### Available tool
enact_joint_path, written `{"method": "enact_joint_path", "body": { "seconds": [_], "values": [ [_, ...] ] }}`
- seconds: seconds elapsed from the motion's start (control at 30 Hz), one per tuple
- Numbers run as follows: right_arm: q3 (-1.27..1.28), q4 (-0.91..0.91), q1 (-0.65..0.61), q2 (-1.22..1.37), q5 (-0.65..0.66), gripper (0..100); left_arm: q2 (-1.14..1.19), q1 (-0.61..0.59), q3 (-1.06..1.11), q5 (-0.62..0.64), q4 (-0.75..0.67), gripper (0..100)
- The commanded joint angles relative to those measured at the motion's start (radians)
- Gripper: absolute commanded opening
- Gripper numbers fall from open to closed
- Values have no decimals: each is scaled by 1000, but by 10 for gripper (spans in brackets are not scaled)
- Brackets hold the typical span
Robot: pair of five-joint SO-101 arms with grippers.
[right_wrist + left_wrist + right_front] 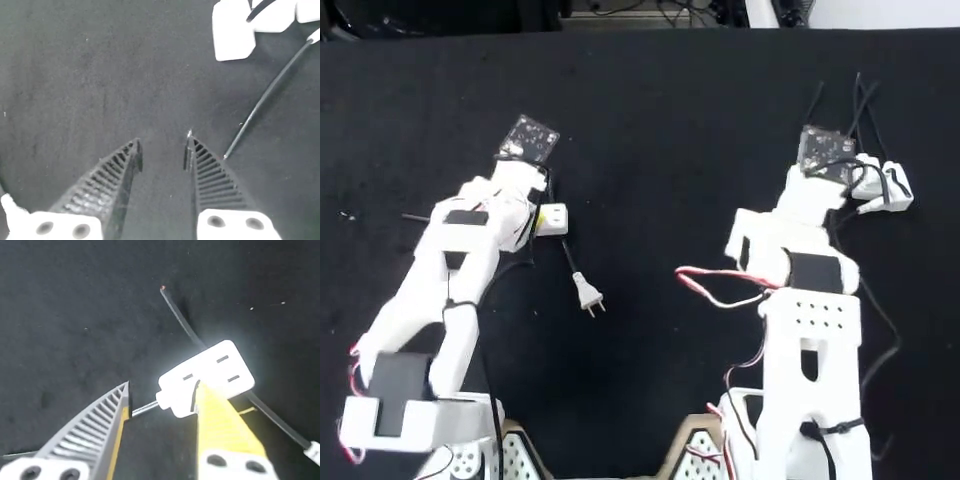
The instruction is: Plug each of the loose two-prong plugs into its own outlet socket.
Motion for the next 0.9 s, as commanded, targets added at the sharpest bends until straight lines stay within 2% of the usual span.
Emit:
{"method": "enact_joint_path", "body": {
  "seconds": [0.0,0.17,0.3,0.37,0.47,0.53,0.6,0.73,0.87],
  "values": [
    [-1,-21,-49,-36,0,148,52,-70,-68,34,-37,213],
    [-15,-20,-199,-36,3,148,-29,-168,-125,92,80,215],
    [-12,-23,-477,-28,115,148,-144,-223,-99,89,141,215],
    [-5,-25,-620,-25,124,148,-176,-262,-65,87,143,215],
    [15,-110,-764,12,124,150,-163,-321,28,87,63,213],
    [25,-187,-807,68,110,149,-130,-357,87,98,-21,213],
    [21,-238,-845,143,74,149,-110,-383,127,160,-52,213],
    [-21,-292,-891,317,55,152,-86,-400,133,321,2,213],
    [-96,-288,-902,469,55,152,-94,-400,133,405,21,213]
  ]
}}
